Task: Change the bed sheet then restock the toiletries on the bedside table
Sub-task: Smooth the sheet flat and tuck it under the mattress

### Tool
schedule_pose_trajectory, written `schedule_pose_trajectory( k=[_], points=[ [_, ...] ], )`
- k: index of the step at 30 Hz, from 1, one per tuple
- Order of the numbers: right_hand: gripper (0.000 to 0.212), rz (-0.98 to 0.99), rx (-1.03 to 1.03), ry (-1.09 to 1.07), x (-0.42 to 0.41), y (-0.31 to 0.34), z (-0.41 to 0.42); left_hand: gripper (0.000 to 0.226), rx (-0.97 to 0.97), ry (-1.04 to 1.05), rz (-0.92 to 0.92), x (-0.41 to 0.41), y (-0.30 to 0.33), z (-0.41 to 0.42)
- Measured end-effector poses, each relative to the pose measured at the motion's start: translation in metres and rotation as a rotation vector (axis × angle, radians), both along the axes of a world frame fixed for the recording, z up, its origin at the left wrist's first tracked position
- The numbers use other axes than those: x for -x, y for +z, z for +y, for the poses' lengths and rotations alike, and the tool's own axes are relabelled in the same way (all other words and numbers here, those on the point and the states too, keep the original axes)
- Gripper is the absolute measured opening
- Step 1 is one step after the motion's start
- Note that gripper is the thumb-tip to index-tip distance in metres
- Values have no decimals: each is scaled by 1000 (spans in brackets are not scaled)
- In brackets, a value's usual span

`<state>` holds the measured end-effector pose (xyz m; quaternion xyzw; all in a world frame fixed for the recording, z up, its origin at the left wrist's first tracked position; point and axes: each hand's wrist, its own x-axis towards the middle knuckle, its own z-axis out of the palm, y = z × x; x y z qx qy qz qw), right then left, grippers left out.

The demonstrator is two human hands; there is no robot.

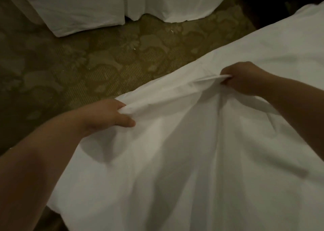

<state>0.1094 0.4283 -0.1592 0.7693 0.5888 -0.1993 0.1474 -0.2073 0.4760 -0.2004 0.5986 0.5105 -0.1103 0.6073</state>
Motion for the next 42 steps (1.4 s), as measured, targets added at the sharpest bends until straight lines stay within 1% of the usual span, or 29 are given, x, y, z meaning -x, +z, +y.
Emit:
schedule_pose_trajectory(
  k=[2, 6, 8, 9, 10, 12, 13, 14, 17, 19, 20, 22, 24, 26, 28, 29, 30, 31, 32, 33, 34, 35, 36, 37, 39, 41, 42],
  points=[
    [17, 68, -84, -56, 0, 6, 6, 9, 19, 70, -43, 10, 2, 1],
    [18, 187, -137, -231, -2, 25, 21, 20, 173, 254, -221, 24, 7, 4],
    [16, 227, -135, -264, -1, 32, 38, 15, 158, 335, -231, 27, 5, 8],
    [14, 230, -107, -258, 0, 33, 48, 11, 113, 351, -193, 26, 3, 10],
    [12, 212, -36, -233, 2, 32, 58, 9, 41, 332, -126, 27, 0, 11],
    [13, 176, 140, -180, 7, 23, 70, 9, -141, 234, 34, 30, -9, 14],
    [15, 194, 188, -184, 8, 18, 71, 9, -212, 200, 88, 32, -12, 16],
    [16, 272, 209, -225, 6, 14, 70, 8, -260, 178, 119, 33, -14, 18],
    [12, 603, 210, -413, -2, 15, 57, 8, -326, 140, 188, 34, -20, 21],
    [7, 661, 238, -417, -8, 17, 53, 11, -365, 107, 238, 31, -25, 22],
    [12, 635, 213, -393, -10, 16, 54, 12, -382, 101, 259, 28, -27, 21],
    [25, 501, 90, -315, -12, 8, 63, 11, -390, 93, 284, 23, -31, 22],
    [29, 376, -40, -252, -9, -6, 70, 11, -370, 89, 283, 23, -36, 25],
    [24, 315, -135, -175, -5, -28, 72, 10, -342, 92, 286, 29, -42, 30],
    [8, 229, -205, -109, -4, -50, 67, 10, -324, 106, 331, 35, -45, 34],
    [11, 132, -229, -66, -4, -58, 62, 14, -348, 119, 373, 37, -46, 33],
    [21, 18, -258, -27, -8, -65, 56, 16, -457, 129, 440, 36, -47, 30],
    [30, -68, -320, -10, -11, -69, 48, 13, -637, 162, 496, 30, -47, 24],
    [37, -104, -407, -12, -11, -72, 38, 17, -848, 173, 505, 19, -47, 13],
    [42, -94, -492, -22, -6, -72, 25, 33, -1020, 150, 454, 1, -45, -2],
    [45, -60, -551, -32, 1, -73, 10, 48, -1119, 81, 331, -20, -43, -21],
    [47, -20, -582, -43, 11, -76, -7, 57, -1173, -38, 213, -43, -40, -41],
    [49, 12, -603, -57, 24, -78, -26, 60, -1209, -199, 117, -65, -40, -60],
    [50, 40, -616, -60, 36, -81, -45, 61, -1217, -353, 62, -81, -44, -77],
    [48, 68, -574, -34, 50, -87, -80, 59, -1168, -551, 66, -95, -53, -95],
    [48, 20, -460, -6, 44, -92, -107, 57, -1134, -621, 115, -88, -63, -92],
    [50, -39, -426, -24, 34, -92, -116, 58, -1120, -623, 146, -81, -67, -87]
  ],
)
